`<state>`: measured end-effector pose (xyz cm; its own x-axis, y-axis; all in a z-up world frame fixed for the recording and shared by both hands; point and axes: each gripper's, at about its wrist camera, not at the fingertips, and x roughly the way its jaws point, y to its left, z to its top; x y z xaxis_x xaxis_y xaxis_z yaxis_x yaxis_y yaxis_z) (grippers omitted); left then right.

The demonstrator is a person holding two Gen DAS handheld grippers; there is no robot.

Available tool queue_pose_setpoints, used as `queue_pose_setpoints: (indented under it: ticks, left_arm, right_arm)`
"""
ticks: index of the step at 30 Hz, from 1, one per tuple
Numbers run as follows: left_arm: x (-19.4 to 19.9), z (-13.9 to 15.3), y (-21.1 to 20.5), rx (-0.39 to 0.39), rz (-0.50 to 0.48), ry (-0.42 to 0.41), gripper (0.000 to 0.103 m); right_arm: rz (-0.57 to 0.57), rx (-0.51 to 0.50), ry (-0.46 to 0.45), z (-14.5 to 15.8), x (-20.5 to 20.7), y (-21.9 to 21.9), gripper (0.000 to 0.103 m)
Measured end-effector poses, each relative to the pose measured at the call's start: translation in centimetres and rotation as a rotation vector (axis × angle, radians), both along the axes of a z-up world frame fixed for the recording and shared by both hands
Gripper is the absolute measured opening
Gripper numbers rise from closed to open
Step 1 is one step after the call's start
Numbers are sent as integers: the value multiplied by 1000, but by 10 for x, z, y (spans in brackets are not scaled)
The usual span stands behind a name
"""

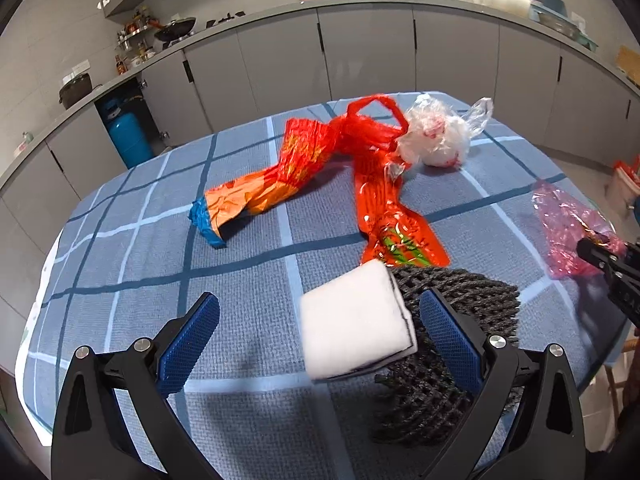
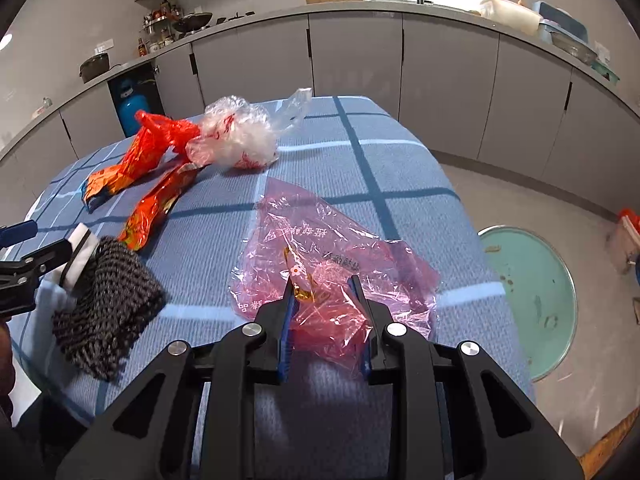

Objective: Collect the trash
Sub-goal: 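Grasp the white foam block with the left tool, then carry the foam block with the left tool while the right tool drops the pink bag into the bucket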

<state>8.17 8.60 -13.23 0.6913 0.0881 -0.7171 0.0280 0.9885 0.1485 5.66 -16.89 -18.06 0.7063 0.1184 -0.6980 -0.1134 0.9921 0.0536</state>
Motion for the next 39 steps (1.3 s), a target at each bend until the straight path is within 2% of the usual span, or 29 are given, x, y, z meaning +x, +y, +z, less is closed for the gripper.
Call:
queue_pose_setpoints:
  ticks: [5,12,13,15,16,17,19,26,34,39]
  left_arm:
    - [9,-12,11,-50,21,36,99]
    - [15,-22,18,-142,0,62,97]
    - [15,-23,19,-157,-9,67,93]
    - [15,-24,19,-200,-45,85,78]
    - [14,-24,18,-217,-60,92,66]
    - [13,-24,15,-232,-80,100,59]
    - [10,-23,9,-201,-93,88,58]
    - [2,-11,12,-177,-98,63,54]
    - [-4,20,10,-27,-73,-53,54]
    - [6,27,1,11,-58,-62,54]
  right_arm:
    - [7,-6,-10,3,0,5,26]
    - [24,-19,-4,0,-1,12,26]
    - [25,-21,-4,0,-1,12,26]
    - [23,-20,-5,-1,-1,12,26]
    - [23,-19,-7,0,-1,12,26]
    - [24,-19,-9,0,-1,12,26]
    - [24,-17,-12,1,-2,13,26]
    - [15,-3,-30,4,-5,9,26]
    - [9,9,-60,11,-10,7,26]
    - [0,15,-79,17,-12,3,26]
